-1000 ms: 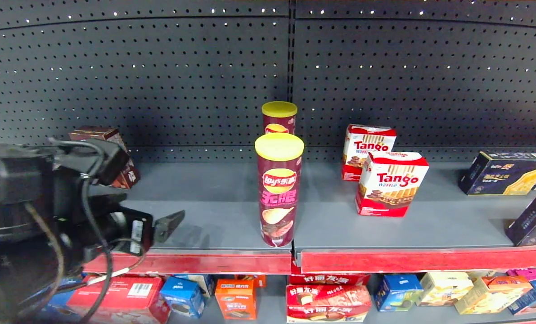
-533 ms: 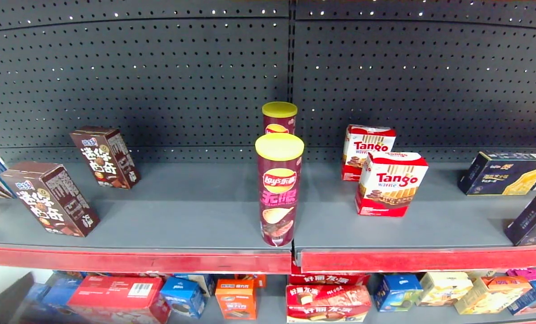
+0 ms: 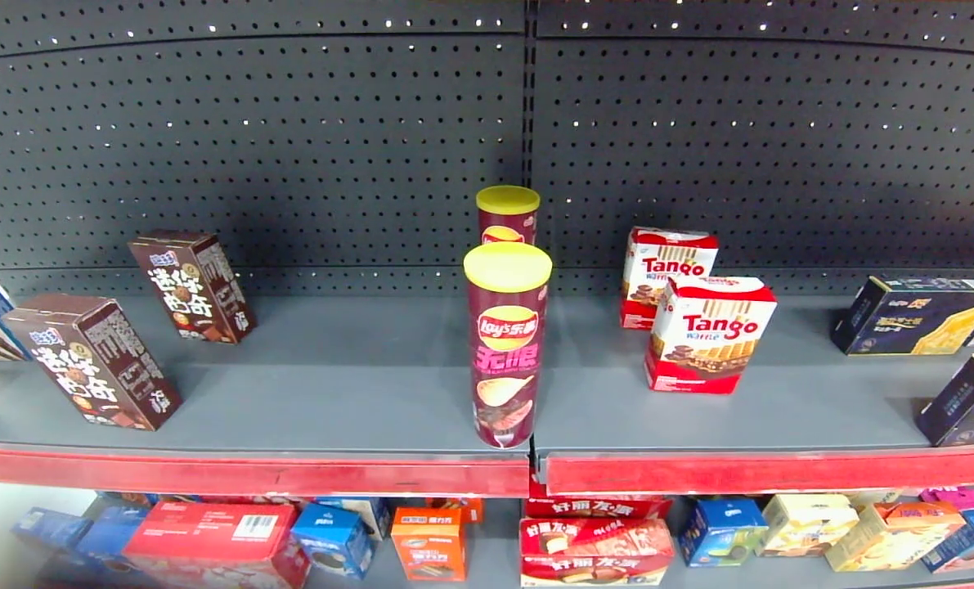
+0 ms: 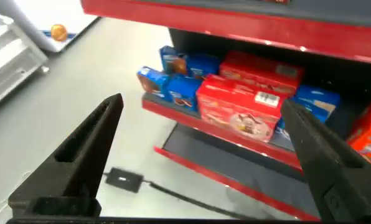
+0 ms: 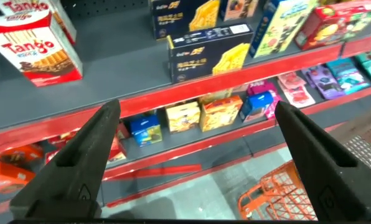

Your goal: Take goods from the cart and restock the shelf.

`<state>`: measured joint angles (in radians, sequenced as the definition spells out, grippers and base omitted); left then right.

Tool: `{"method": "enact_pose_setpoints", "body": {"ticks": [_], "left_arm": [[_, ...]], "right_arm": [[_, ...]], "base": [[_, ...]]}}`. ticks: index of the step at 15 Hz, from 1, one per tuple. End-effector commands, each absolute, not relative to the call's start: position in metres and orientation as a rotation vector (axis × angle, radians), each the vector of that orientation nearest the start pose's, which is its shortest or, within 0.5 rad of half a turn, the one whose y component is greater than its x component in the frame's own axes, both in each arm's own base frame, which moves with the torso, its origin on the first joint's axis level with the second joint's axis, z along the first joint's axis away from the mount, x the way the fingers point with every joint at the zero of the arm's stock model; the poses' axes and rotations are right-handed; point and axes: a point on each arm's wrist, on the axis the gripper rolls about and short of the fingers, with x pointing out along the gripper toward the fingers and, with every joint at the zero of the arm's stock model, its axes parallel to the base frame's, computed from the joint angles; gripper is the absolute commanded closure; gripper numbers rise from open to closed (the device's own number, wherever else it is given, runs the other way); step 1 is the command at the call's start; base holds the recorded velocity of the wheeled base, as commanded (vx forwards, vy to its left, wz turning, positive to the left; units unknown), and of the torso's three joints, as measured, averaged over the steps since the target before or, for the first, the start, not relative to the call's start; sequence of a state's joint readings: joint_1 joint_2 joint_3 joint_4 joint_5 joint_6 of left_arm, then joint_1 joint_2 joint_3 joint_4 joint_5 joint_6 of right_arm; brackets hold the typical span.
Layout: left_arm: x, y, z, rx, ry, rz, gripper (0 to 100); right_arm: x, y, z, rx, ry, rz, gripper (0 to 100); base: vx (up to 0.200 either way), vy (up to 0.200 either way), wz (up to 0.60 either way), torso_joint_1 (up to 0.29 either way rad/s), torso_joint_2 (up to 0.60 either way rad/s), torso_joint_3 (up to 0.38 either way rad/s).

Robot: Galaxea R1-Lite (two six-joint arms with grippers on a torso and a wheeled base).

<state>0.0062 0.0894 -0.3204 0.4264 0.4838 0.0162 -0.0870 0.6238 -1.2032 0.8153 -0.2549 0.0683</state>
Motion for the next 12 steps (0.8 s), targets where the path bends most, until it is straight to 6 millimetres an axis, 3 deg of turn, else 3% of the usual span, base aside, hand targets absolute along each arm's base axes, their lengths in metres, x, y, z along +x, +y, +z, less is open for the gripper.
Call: {"method": "enact_pose_setpoints", "body": {"ticks": [1, 3, 7, 10, 12], "left_arm": [[-0.050, 0.009, 0.098, 0.044, 0.174, 0.408, 0], [-0.044, 0.006, 0.089, 0.036, 0.194, 0.265, 0], [-0.041, -0.002, 0.089, 0.035, 0.166, -0.068, 0], [-0.041, -0.002, 0.089, 0.047, 0.162, -0.092, 0], [-0.035, 0.001, 0.086, 0.073, 0.117, 0.050, 0]], "right_arm": [[-0.047, -0.001, 0.310, 0.043, 0.203, -0.364, 0], [-0.050, 0.000, 0.309, 0.035, 0.196, -0.378, 0], [-0.060, 0.005, 0.303, 0.041, 0.172, -0.425, 0], [-0.066, 0.008, 0.295, 0.043, 0.164, -0.463, 0], [-0.071, 0.011, 0.287, 0.031, 0.165, -0.482, 0]], "base": [[0.000, 0.000, 0.00, 0.000, 0.00, 0.000], [0.000, 0.000, 0.00, 0.000, 0.00, 0.000], [0.000, 0.000, 0.00, 0.000, 0.00, 0.000], [0.000, 0.000, 0.00, 0.000, 0.00, 0.000], [0.000, 0.000, 0.00, 0.000, 0.00, 0.000]]}}
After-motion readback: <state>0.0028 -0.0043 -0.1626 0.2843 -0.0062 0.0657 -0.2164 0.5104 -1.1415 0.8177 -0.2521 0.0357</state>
